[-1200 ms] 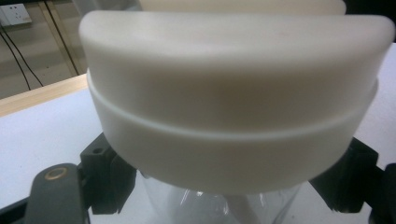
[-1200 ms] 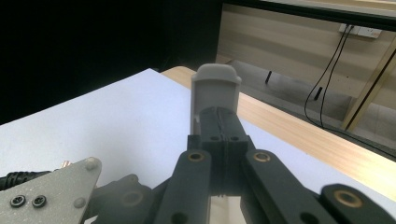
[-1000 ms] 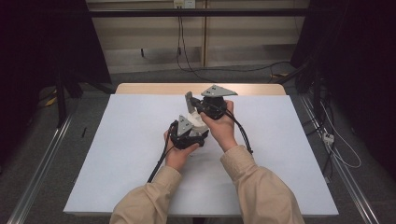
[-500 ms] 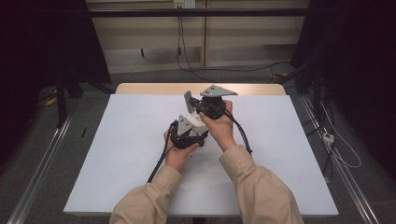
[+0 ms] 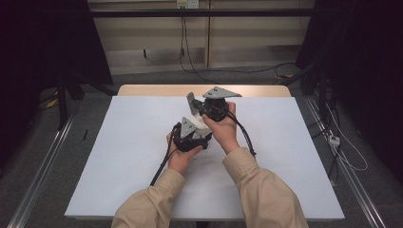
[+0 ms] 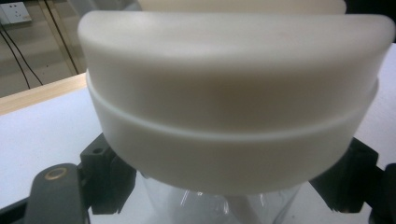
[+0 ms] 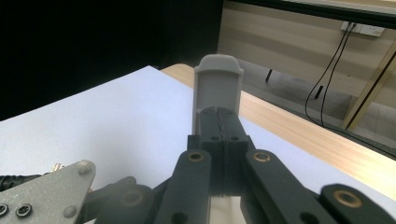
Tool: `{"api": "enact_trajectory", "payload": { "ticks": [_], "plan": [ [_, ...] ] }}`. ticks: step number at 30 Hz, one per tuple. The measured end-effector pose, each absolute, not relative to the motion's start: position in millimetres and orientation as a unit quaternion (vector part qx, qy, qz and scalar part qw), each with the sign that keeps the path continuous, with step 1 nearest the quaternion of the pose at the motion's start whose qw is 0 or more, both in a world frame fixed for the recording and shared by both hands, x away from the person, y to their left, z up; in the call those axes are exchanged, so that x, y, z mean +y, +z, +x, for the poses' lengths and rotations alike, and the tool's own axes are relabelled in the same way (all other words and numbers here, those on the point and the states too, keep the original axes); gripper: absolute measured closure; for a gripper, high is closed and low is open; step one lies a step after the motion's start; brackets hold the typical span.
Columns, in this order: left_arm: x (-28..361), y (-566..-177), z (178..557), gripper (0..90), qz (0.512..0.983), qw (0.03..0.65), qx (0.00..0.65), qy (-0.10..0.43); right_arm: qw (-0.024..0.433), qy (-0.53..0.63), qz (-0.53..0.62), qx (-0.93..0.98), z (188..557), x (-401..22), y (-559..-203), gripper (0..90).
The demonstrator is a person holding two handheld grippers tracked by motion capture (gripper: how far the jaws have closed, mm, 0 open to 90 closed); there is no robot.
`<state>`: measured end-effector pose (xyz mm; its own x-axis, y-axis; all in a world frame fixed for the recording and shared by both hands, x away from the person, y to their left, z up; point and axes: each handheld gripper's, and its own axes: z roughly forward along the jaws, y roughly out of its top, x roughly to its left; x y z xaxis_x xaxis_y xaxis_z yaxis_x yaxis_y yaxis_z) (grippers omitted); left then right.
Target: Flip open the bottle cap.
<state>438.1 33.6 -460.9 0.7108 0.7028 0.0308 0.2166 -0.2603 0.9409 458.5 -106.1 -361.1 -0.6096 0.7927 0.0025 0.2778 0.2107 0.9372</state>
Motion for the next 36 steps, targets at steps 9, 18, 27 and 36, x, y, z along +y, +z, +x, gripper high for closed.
{"api": "enact_trajectory", "payload": {
  "ticks": [9,18,27,36],
  "plan": [
    [33.6,-461.0,438.3,18.6,0.759,0.528,0.303,0.230,0.252,0.511,0.364,0.737,459.6,-105.1,-361.2,90.0],
    [33.4,-461.0,438.1,18.6,0.760,0.527,0.302,0.231,0.252,0.509,0.364,0.738,460.4,-104.3,-361.2,90.0],
    [33.5,-461.0,438.3,18.6,0.759,0.528,0.304,0.230,0.250,0.508,0.364,0.739,462.1,-103.3,-361.5,90.0],
    [34.1,-461.0,439.2,18.6,0.760,0.529,0.301,0.228,0.247,0.511,0.366,0.738,464.5,-102.1,-362.8,90.0]
  ]
}}
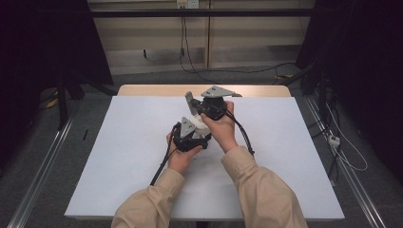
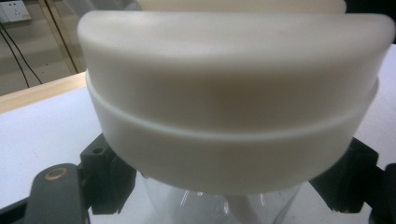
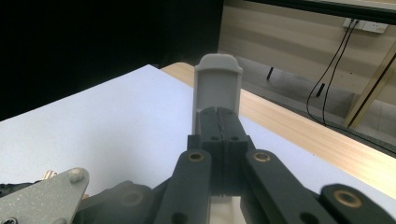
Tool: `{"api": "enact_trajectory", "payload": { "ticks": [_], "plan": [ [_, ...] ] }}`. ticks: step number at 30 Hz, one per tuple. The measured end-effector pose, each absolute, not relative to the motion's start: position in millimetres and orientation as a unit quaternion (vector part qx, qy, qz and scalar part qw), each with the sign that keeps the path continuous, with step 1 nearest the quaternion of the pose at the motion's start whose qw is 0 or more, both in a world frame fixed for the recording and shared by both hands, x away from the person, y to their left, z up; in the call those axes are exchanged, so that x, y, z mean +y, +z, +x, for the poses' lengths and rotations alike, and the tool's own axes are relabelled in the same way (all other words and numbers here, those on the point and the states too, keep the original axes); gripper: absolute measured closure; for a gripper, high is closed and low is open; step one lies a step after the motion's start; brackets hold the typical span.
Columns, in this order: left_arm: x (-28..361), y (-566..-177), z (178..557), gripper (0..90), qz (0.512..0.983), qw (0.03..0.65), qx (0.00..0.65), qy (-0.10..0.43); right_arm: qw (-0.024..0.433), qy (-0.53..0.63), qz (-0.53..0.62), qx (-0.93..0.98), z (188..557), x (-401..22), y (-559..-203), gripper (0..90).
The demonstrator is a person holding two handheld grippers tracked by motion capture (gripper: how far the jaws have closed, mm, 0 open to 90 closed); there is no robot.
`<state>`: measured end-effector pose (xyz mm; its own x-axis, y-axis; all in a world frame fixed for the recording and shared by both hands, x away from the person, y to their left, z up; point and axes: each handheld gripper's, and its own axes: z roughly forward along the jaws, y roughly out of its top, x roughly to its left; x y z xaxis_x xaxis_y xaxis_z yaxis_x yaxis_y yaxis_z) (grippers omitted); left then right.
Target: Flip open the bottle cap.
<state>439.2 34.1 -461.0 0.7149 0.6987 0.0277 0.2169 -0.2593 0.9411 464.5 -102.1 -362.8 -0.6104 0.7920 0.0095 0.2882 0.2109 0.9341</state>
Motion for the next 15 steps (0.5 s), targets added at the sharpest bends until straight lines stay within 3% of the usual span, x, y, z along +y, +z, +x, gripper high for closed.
{"api": "enact_trajectory", "payload": {
  "ticks": [15],
  "plan": [
    [34.3,-461.0,439.2,18.6,0.760,0.529,0.302,0.227,0.244,0.509,0.368,0.739,468.4,-99.4,-364.2,90.0]
  ]
}}
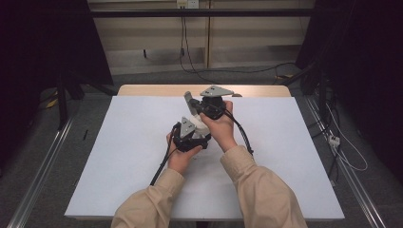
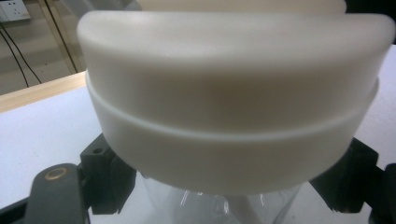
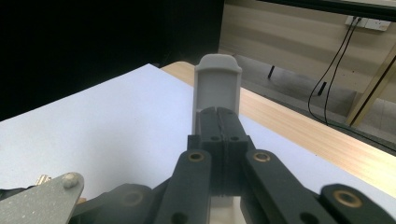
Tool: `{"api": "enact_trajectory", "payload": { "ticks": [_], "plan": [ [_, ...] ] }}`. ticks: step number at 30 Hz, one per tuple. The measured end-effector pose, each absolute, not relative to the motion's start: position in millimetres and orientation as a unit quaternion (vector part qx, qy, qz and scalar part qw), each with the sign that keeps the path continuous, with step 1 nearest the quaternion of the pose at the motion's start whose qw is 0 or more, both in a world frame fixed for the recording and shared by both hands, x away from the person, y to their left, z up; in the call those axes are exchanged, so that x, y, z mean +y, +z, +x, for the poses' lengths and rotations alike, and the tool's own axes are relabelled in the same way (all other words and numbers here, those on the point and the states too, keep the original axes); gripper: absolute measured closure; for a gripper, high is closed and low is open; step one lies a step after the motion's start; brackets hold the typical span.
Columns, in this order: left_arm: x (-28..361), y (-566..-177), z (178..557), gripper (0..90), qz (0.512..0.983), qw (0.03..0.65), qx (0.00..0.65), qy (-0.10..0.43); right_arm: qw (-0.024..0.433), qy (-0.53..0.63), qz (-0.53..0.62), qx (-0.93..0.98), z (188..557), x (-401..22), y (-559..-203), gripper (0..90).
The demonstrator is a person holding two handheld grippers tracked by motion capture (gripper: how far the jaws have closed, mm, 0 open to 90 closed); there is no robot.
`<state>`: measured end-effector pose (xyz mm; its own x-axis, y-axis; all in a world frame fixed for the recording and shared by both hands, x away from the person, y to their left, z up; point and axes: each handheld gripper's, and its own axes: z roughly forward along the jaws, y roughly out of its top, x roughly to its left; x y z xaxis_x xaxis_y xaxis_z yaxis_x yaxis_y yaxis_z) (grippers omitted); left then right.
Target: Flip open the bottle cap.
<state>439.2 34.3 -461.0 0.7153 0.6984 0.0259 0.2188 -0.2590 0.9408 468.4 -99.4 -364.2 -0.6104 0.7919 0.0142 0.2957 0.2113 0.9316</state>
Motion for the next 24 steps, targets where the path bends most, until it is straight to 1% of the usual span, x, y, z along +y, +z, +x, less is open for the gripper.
{"api": "enact_trajectory", "payload": {
  "ticks": [24],
  "plan": [
    [34.9,-460.8,439.5,18.6,0.761,0.528,0.302,0.226,0.239,0.503,0.371,0.743,471.5,-96.9,-368.1,90.0]
  ]
}}
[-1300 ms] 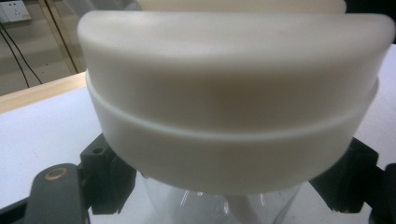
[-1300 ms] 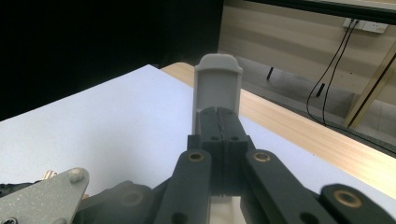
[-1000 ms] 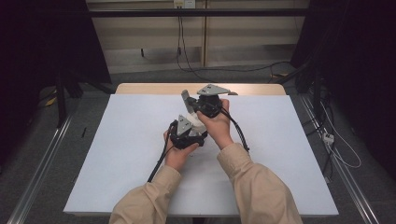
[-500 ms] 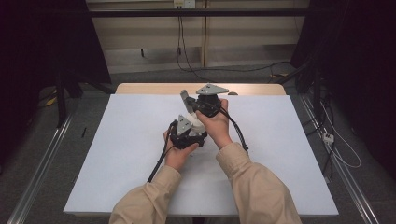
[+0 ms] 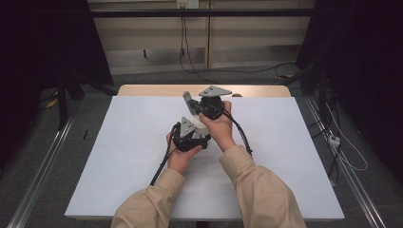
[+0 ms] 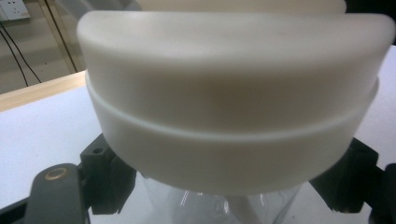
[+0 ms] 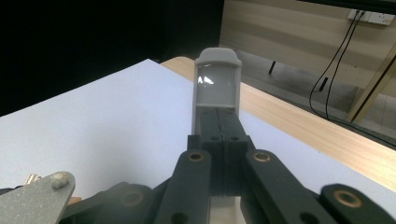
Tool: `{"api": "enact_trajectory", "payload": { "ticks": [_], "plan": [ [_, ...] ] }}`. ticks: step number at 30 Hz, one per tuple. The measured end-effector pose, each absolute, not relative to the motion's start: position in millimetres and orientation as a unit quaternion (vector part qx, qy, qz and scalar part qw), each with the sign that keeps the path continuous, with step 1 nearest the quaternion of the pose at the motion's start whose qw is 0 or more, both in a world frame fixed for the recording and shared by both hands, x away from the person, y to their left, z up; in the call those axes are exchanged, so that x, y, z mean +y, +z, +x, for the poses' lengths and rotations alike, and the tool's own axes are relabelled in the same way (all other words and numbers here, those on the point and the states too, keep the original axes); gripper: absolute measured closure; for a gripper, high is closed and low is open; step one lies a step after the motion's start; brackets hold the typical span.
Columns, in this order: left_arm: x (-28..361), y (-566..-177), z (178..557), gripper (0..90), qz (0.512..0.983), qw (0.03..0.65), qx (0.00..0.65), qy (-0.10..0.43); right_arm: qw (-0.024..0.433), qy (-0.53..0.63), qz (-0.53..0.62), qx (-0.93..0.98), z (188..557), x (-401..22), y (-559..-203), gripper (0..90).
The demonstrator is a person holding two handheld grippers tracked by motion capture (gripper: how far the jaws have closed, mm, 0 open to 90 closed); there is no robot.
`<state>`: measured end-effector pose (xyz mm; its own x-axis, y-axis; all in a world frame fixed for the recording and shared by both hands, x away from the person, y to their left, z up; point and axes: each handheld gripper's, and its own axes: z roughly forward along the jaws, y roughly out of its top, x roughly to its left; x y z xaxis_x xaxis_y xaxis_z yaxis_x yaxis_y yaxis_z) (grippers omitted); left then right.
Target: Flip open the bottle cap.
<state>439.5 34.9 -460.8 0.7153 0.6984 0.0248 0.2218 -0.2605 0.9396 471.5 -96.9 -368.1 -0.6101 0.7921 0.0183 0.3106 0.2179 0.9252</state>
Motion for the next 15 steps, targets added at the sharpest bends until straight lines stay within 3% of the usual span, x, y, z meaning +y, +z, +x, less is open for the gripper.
{"api": "enact_trajectory", "payload": {
  "ticks": [15],
  "plan": [
    [34.9,-460.9,439.5,18.6,0.761,0.527,0.302,0.227,0.238,0.506,0.371,0.741,474.0,-93.8,-367.7,90.0]
  ]
}}
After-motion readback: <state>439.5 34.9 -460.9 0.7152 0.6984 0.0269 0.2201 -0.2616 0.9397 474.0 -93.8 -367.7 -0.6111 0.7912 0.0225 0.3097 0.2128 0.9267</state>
